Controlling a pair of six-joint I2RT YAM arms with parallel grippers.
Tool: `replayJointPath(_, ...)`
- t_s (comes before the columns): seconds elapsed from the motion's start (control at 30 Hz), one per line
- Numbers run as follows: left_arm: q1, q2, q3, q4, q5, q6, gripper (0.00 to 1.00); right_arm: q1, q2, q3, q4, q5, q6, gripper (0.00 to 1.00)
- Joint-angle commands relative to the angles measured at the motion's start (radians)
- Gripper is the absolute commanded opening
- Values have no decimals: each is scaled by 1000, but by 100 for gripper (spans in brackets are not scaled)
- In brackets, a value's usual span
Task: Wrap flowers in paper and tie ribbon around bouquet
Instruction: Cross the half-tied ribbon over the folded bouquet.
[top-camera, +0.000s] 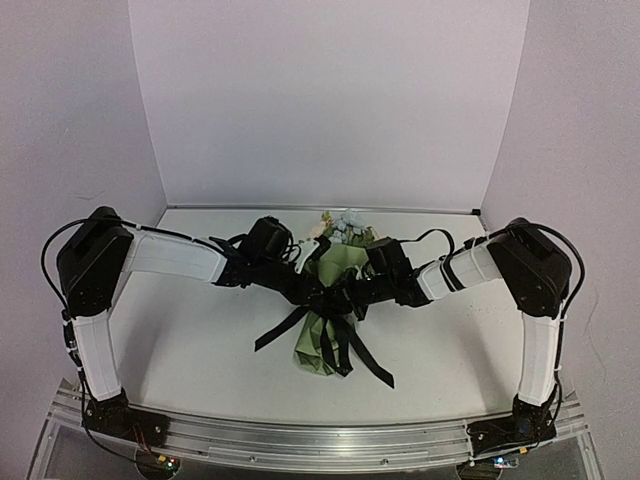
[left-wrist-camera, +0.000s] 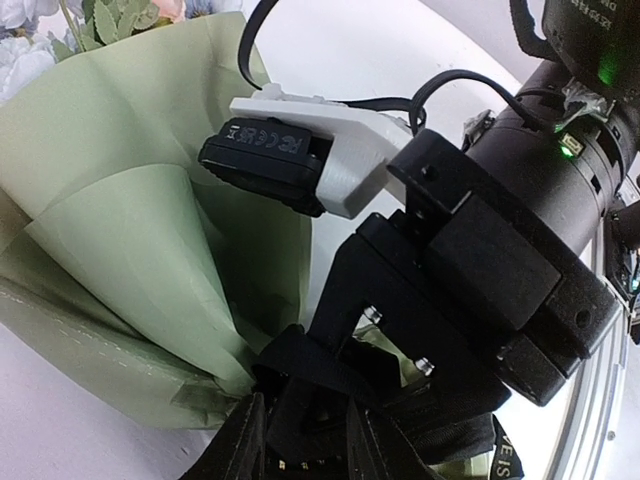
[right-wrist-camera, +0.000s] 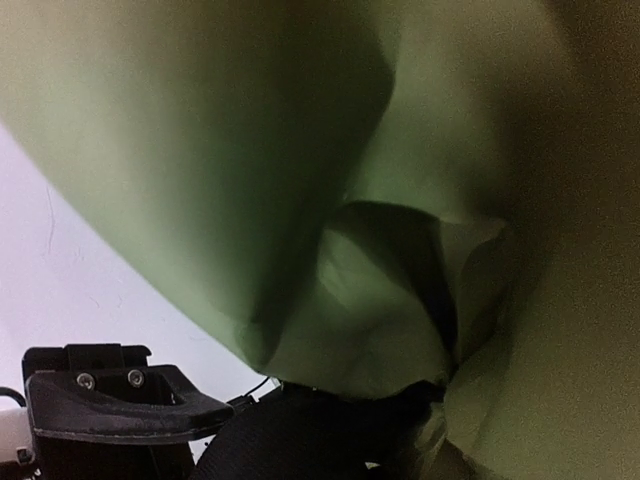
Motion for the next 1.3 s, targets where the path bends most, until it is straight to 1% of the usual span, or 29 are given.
replayJointPath(0.0, -62, -66, -62, -2, 74, 6, 29, -32, -16, -7, 109, 138, 42, 0)
replayJointPath(0.1, -62, -90, -95, 36, 58, -2, 28, -32, -36, -34, 109, 171, 26, 0)
replayJointPath(0.23, -63, -107, -117, 66, 48, -4, 28, -32, -36, -32, 108, 188, 29, 0)
replayJointPath(0.37, -62, -101, -114, 73, 45, 1, 29, -32, -20, 6, 109, 168, 47, 0)
replayJointPath(0.43, -60, -109, -123, 87, 23, -8, 30, -32, -24, 10, 109, 161, 43, 0)
replayJointPath(0.6, -40, -178, -156, 137, 0, -51, 33, -32, -32, 7, 109, 125, 12, 0)
replayJointPath(0.77, -24, -234, -159, 140, 3, -66, 35, -32, -23, 14, 109, 99, -24, 0)
replayJointPath(0.83, -14, -246, -162, 143, -18, -77, 36, -31, -22, 20, 109, 91, -40, 0)
replayJointPath(0.9, 3, -235, -158, 138, -52, -91, 36, -32, -24, 22, 109, 85, -50, 0)
replayJointPath(1.0, 33, -188, -135, 124, -66, -114, 35, -32, -28, 23, 109, 86, -63, 0)
replayJointPath(1.13, 54, -133, -116, 117, -37, -140, 34, -32, -21, 41, 110, 79, -55, 0)
replayJointPath(1.27, 57, -88, -100, 122, -4, -156, 36, -32, -20, 49, 109, 72, -50, 0)
